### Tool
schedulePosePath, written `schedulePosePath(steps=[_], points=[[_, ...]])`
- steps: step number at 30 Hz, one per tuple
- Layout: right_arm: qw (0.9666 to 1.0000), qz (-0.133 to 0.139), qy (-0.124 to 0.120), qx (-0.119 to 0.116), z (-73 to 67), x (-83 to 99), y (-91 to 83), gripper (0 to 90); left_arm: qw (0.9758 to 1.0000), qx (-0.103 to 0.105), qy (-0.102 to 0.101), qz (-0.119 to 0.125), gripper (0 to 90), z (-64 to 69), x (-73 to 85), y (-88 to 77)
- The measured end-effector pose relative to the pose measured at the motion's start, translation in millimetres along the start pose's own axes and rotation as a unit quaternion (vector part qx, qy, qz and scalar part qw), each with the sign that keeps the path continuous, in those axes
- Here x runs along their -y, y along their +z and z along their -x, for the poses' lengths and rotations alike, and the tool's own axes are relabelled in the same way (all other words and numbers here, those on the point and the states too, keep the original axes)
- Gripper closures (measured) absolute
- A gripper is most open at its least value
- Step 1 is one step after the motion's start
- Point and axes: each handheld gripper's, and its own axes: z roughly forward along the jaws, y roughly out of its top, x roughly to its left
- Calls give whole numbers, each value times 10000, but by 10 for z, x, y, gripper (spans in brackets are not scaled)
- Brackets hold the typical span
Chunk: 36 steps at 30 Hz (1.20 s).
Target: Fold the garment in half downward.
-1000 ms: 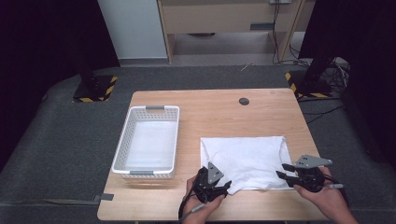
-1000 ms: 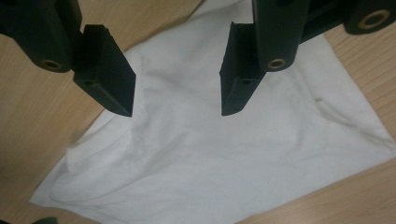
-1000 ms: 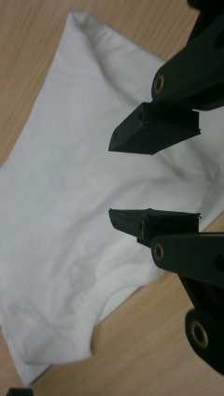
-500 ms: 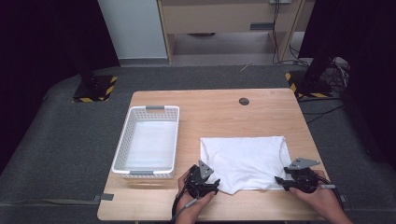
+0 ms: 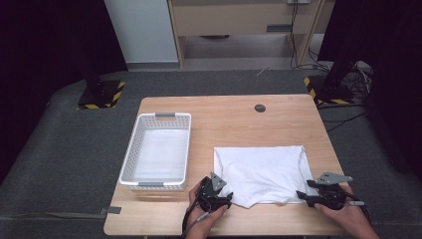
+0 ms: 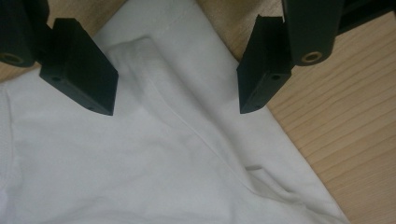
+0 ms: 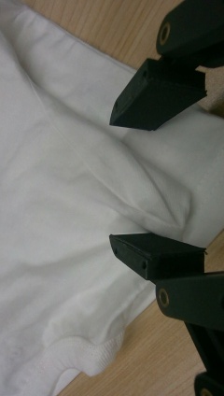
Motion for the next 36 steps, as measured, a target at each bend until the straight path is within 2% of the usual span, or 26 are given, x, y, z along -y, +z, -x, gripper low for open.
schedulePosePath(steps=[11, 26, 27, 28, 29, 31, 36], points=[[10000, 58, 62, 36, 112, 128, -121, 366, 9999, 103, -1, 91, 267, 135, -50, 81], [9999, 74, 66, 39, 217, 215, -210, 358, 9999, 138, 32, 58, 233, 260, -86, 122], [9999, 62, 107, 20, 214, 216, -213, 321, 9999, 126, -18, -40, 188, 262, -91, 127], [9999, 62, 107, 20, 214, 216, -213, 321, 9999, 126, -18, -40, 143, 262, -91, 127], [9999, -21, 142, -51, 195, 197, -204, 237, 9999, 152, -16, -76, 113, 261, -95, 135], [9997, -94, 231, -70, 169, 170, -203, 145, 9997, 190, 23, -171, 55, 255, -120, 127], [9999, 18, 121, -54, 131, 118, -228, 60, 9990, 320, 183, -257, 15, 260, -189, 87]])
